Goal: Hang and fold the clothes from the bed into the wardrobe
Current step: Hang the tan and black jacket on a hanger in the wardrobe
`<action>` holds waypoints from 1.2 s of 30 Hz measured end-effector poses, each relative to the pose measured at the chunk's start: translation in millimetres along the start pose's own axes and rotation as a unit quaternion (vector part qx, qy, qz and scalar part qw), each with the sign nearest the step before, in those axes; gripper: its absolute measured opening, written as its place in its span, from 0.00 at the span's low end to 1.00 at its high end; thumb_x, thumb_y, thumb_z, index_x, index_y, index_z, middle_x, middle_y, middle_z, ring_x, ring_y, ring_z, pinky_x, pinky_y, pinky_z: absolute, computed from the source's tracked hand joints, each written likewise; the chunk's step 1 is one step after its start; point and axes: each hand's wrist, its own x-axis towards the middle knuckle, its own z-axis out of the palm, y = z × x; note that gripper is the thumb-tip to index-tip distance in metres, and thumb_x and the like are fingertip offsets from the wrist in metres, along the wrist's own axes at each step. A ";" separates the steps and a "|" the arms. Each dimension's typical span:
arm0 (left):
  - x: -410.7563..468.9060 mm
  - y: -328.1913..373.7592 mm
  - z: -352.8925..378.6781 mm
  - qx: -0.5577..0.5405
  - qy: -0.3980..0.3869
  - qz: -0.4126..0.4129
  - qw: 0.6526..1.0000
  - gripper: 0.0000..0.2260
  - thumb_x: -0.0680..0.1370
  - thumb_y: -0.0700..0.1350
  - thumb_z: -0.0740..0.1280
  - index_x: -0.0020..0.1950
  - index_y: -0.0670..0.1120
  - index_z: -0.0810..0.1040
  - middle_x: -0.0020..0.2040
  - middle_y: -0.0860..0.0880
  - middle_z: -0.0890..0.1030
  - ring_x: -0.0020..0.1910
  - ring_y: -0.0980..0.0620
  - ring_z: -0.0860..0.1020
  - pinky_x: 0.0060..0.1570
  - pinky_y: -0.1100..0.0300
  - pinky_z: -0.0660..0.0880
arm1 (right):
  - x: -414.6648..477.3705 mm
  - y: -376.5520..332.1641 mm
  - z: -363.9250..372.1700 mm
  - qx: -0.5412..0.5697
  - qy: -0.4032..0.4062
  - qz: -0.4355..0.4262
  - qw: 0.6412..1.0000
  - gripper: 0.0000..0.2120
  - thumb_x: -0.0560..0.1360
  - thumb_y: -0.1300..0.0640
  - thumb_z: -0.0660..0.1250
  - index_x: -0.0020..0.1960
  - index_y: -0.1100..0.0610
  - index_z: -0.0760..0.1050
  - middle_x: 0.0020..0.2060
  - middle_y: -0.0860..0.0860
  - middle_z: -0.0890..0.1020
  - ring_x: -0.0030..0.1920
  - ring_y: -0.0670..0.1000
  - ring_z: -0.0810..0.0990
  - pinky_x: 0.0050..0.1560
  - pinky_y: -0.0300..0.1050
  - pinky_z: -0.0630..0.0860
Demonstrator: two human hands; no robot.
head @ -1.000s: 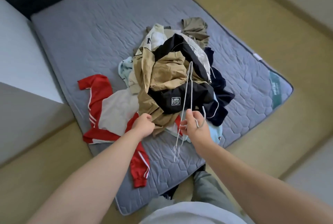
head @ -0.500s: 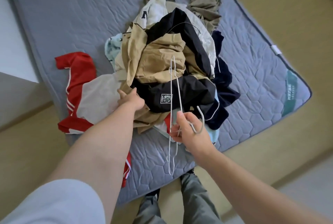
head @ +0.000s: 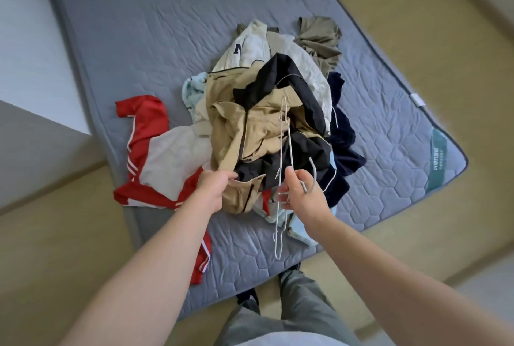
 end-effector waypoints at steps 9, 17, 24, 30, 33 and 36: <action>-108.9 27.9 -67.5 0.031 -0.031 0.087 0.995 0.14 0.68 0.29 0.70 0.50 0.43 0.78 0.46 0.41 0.81 0.48 0.39 0.79 0.42 0.52 0.77 | -59.8 -41.1 22.0 -0.063 0.042 -0.043 0.996 0.20 0.78 0.40 0.54 0.49 0.56 0.73 0.36 0.48 0.80 0.36 0.49 0.77 0.38 0.46 0.73; -178.0 60.8 -152.8 0.242 0.039 0.364 0.898 0.11 0.73 0.35 0.68 0.49 0.51 0.74 0.42 0.57 0.77 0.44 0.52 0.77 0.39 0.64 0.71 | -119.1 -67.6 51.4 -0.075 0.015 -0.167 0.983 0.09 0.79 0.49 0.64 0.51 0.54 0.73 0.43 0.53 0.79 0.40 0.50 0.76 0.43 0.48 0.74; -238.5 90.1 -202.4 0.287 0.138 0.514 0.797 0.16 0.77 0.42 0.67 0.64 0.45 0.73 0.52 0.49 0.79 0.53 0.45 0.77 0.49 0.58 0.68 | -164.7 -98.6 85.3 -0.115 -0.004 -0.263 0.958 0.09 0.72 0.65 0.68 0.42 0.55 0.69 0.45 0.59 0.78 0.42 0.53 0.75 0.44 0.51 0.74; -292.1 112.1 -240.6 0.296 0.177 0.583 0.736 0.11 0.76 0.34 0.60 0.50 0.50 0.71 0.39 0.53 0.74 0.38 0.52 0.74 0.32 0.61 0.66 | -184.0 -119.8 101.5 -0.104 -0.019 -0.317 0.942 0.10 0.75 0.56 0.69 0.43 0.53 0.67 0.42 0.52 0.78 0.35 0.47 0.73 0.37 0.41 0.69; -301.8 117.8 -251.7 0.274 0.230 0.518 0.777 0.13 0.75 0.34 0.56 0.54 0.47 0.73 0.46 0.47 0.78 0.45 0.45 0.75 0.41 0.55 0.71 | -195.2 -129.2 111.8 -0.101 -0.051 -0.334 0.936 0.12 0.74 0.54 0.71 0.46 0.51 0.66 0.45 0.51 0.80 0.35 0.46 0.75 0.35 0.40 0.69; -302.4 112.7 -264.4 0.367 0.264 0.408 0.793 0.12 0.75 0.35 0.54 0.53 0.45 0.73 0.53 0.42 0.76 0.47 0.43 0.74 0.46 0.52 0.73 | -205.9 -135.4 123.9 -0.117 -0.098 -0.334 0.930 0.13 0.73 0.51 0.72 0.49 0.52 0.69 0.40 0.52 0.79 0.31 0.47 0.74 0.32 0.42 0.71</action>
